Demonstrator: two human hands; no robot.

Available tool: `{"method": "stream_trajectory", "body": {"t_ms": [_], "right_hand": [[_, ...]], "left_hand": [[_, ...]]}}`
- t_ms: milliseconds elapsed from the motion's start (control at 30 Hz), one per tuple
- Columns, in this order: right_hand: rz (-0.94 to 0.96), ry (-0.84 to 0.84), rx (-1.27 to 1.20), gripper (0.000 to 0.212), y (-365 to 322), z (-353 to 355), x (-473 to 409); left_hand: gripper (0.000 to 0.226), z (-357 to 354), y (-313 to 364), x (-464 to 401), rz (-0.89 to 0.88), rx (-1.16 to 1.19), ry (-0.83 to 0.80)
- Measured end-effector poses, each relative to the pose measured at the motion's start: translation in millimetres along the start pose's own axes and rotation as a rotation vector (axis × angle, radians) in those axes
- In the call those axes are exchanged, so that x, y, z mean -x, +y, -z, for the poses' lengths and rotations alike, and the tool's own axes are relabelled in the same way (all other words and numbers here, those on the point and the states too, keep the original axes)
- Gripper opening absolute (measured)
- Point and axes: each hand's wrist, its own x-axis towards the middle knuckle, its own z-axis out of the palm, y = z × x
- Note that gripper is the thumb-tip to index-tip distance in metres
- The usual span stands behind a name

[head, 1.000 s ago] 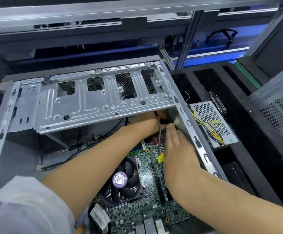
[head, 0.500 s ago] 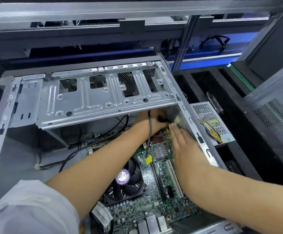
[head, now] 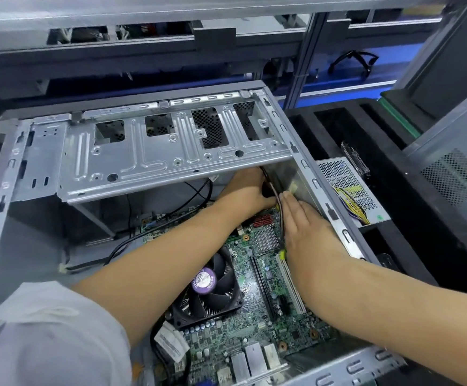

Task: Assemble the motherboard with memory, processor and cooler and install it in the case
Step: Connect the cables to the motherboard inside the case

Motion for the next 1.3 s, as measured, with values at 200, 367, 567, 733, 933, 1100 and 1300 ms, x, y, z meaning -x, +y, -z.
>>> {"method": "stream_trajectory", "body": {"t_ms": [200, 367, 567, 733, 933, 1100, 1300], "right_hand": [[0.006, 0.051, -0.047, 0.066, -1.2, -3.0, -3.9], [0.018, 0.064, -0.045, 0.067, -2.1, -3.7, -5.8], [0.009, 0.078, -0.089, 0.067, -2.1, -3.3, -5.8], [0.005, 0.094, -0.140, 0.065, -1.6, -2.8, -6.4], [0.009, 0.095, -0.149, 0.067, -1.0, -2.5, -5.6], [0.015, 0.096, -0.167, 0.067, -0.4, -1.4, -7.2], [0.012, 0.125, -0.206, 0.067, -1.4, -2.1, -7.1]], "left_hand": [[0.039, -3.5, -0.5, -0.2, -0.046, -0.101, 0.054], [0.040, -3.3, 1.1, -0.5, -0.026, -0.117, 0.041], [0.038, -1.5, 2.4, 0.8, -0.004, -0.105, 0.031], [0.031, 0.6, 1.7, 1.2, -0.035, -0.118, 0.018], [0.040, 2.3, 3.3, 1.8, -0.108, -0.219, 0.039], [0.014, 5.5, 0.5, 6.9, -0.217, -0.199, 0.003], [0.012, 4.5, 10.3, -3.3, 0.165, -0.059, -0.004]]}}
